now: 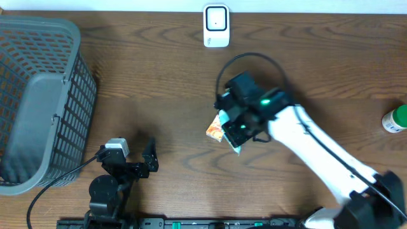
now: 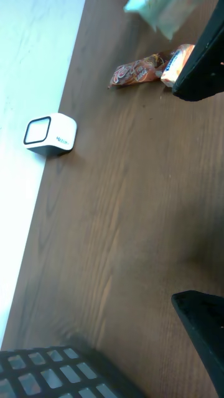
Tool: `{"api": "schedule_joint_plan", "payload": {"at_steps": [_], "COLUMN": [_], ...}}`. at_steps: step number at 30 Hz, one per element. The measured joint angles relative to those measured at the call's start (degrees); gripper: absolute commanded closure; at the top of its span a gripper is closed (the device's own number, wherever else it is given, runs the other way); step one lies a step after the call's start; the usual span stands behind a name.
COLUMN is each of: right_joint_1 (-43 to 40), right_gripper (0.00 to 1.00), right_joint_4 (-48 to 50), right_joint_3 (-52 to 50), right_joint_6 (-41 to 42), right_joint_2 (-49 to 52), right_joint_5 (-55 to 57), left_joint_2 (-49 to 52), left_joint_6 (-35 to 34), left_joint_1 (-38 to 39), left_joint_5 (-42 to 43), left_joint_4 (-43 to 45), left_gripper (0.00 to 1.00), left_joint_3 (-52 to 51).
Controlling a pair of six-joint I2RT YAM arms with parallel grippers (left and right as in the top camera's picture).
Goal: Scan the item barcode
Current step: 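Lift the wipes pack with the right gripper off the table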
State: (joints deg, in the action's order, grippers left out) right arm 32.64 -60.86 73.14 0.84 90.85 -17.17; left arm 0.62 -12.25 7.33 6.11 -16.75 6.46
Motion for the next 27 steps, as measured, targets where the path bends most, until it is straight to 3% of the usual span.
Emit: {"api": "schedule_joint_plan", "payload": {"at_steps": [10,27], "right_joint_1": [-9.70,-15.50], "right_gripper": [0.99,0.99], "right_joint_4": [1.07,9.73], "right_joint_3": [-0.04,-0.13], "right_joint_6": [-5.16,-7.45], "right_joint_2": [1.75,1.90], "right_joint_5": [-28.13,-57.64], "left_joint_2": [0.00,0.00], "left_joint_6": [0.00,0.00], "left_joint_1": [-0.02,0.00], "left_joint_5": [0.00,0.00], "left_joint_4": [0.00,0.00], "left_gripper": [0.02,0.02], "left_joint_3": [0.00,0.00]}}
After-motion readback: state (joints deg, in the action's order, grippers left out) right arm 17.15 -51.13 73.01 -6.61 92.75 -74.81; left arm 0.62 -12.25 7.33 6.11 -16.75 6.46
